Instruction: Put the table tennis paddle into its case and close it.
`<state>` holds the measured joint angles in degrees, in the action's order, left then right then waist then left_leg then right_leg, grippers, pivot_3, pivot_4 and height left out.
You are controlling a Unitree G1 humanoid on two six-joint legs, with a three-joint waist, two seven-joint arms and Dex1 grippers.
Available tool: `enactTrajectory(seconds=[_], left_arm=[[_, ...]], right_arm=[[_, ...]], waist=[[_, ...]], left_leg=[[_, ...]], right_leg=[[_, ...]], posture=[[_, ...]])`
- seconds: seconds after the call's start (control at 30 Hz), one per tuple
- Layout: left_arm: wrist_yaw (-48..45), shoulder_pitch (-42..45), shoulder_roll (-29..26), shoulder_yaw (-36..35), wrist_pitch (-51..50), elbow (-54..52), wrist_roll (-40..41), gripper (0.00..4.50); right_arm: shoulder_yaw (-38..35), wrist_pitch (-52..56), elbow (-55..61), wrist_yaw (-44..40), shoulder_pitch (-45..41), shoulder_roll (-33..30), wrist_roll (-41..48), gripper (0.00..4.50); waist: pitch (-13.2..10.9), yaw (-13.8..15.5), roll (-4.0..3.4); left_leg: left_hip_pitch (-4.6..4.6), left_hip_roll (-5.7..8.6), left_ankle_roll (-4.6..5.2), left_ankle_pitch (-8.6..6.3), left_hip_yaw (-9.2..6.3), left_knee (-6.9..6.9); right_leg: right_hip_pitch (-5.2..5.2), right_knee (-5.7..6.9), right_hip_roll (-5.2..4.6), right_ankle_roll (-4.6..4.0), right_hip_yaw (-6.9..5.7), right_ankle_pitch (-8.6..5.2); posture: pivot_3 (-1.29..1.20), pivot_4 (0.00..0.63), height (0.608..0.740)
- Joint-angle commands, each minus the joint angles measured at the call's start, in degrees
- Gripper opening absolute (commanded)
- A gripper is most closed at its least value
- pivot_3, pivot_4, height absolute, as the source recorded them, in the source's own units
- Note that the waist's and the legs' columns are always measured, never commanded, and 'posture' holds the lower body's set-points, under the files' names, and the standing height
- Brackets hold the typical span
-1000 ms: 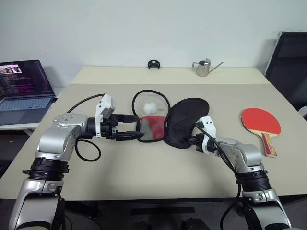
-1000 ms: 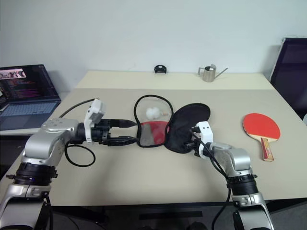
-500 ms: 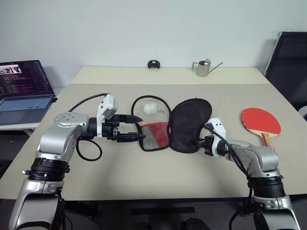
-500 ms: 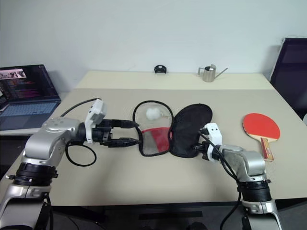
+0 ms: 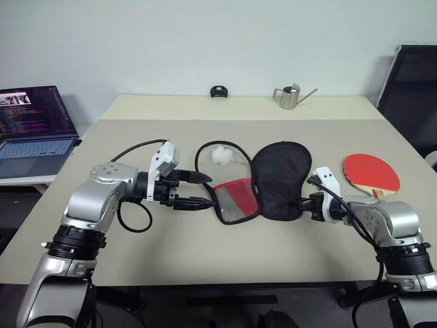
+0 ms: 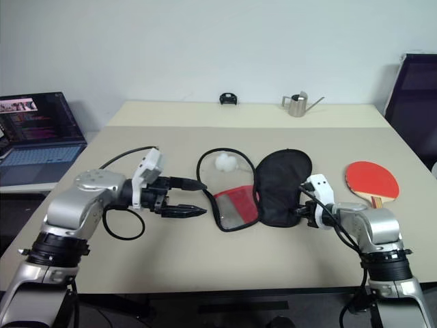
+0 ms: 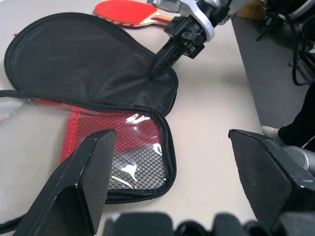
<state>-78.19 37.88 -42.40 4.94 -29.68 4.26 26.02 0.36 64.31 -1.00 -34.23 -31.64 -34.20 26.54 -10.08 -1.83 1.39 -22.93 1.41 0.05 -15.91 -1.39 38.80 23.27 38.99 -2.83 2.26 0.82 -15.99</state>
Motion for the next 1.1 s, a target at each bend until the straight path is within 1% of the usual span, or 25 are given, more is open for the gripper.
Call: enactTrajectory(seconds=[0.03, 0.23, 0.6, 0.8, 1.0, 1.03, 1.07, 1.1], left_arm=[[-0.1, 1.4, 0.5, 0.1, -0.3, -2.8, 0.7, 4.0], [0.1, 2.4, 1.3, 0.7, -0.7, -3.0, 0.5, 4.0], [0.5, 2.7, 1.8, 0.9, -1.6, -3.8, 0.8, 4.0], [0.9, 3.0, 2.4, 1.1, -1.7, -3.8, 0.8, 4.0], [1.0, 3.1, 2.7, 1.2, -1.7, -3.8, 0.8, 4.0], [1.0, 3.1, 2.7, 1.2, -1.7, -3.7, 0.8, 4.0], [1.0, 3.1, 2.7, 1.2, -1.7, -3.7, 0.8, 4.0], [1.0, 3.1, 2.7, 1.2, -1.7, -3.7, 0.8, 4.0]], right_arm=[[1.2, -3.1, -2.9, -3.3, -3.0, -2.8, -1.7, 0.02], [2.9, -7.1, -12.3, -7.0, -8.4, -3.8, -4.6, 0.02], [6.3, -13.5, -22.6, -13.4, -13.3, -4.9, -10.8, 0.02], [6.4, -16.3, -28.4, -14.1, -16.1, -4.0, -13.2, 0.02], [5.6, -16.8, -30.8, -14.0, -17.4, -3.5, -13.7, 0.02], [5.4, -16.7, -30.9, -14.0, -17.5, -3.5, -13.7, 0.47], [5.3, -16.5, -31.0, -14.0, -17.5, -3.5, -13.8, 0.66], [5.2, -16.3, -31.0, -14.0, -17.5, -3.5, -13.8, 0.97]], waist=[[0.0, 0.0, 0.01], [0.0, 0.0, 0.02], [0.0, 0.1, 0.02], [0.0, 0.0, 0.02], [0.0, 0.0, 0.02], [0.0, 0.1, 0.01], [0.0, 0.0, 0.01], [0.0, 0.0, 0.01]], left_leg=[[0.0, 0.0, 0.0, 0.0, 0.01, 0.0], [0.0, 0.0, 0.0, 0.0, 0.01, 0.01], [-0.01, 0.01, 0.0, 0.0, 0.01, 0.01], [-0.01, 0.01, -0.01, 0.01, 0.01, 0.02], [0.0, 0.01, -0.01, 0.01, 0.01, 0.02], [0.0, 0.01, -0.01, 0.01, 0.01, 0.02], [0.0, 0.01, -0.01, 0.01, 0.01, 0.02], [0.0, 0.01, -0.01, 0.01, 0.01, 0.02]], right_leg=[[0.0, -0.01, 0.0, 0.0, 0.0, 0.0], [0.0, 0.0, 0.0, 0.0, 0.0, 0.0], [0.0, -0.02, 0.0, 0.0, 0.0, 0.0], [0.0, -0.01, -0.01, 0.0, 0.0, 0.0], [0.0, -0.01, -0.01, 0.0, 0.0, 0.0], [0.0, -0.01, -0.01, 0.0, 0.01, 0.0], [0.0, -0.01, -0.01, 0.0, 0.0, 0.0], [0.0, -0.01, -0.01, 0.0, 0.01, 0.0]], posture=[[0.0, 0.15, 0.74], [0.0, 0.15, 0.74], [0.0, 0.15, 0.74], [0.0, 0.15, 0.74], [0.0, 0.15, 0.74], [0.0, 0.15, 0.74], [0.0, 0.15, 0.74], [0.0, 0.15, 0.74]])
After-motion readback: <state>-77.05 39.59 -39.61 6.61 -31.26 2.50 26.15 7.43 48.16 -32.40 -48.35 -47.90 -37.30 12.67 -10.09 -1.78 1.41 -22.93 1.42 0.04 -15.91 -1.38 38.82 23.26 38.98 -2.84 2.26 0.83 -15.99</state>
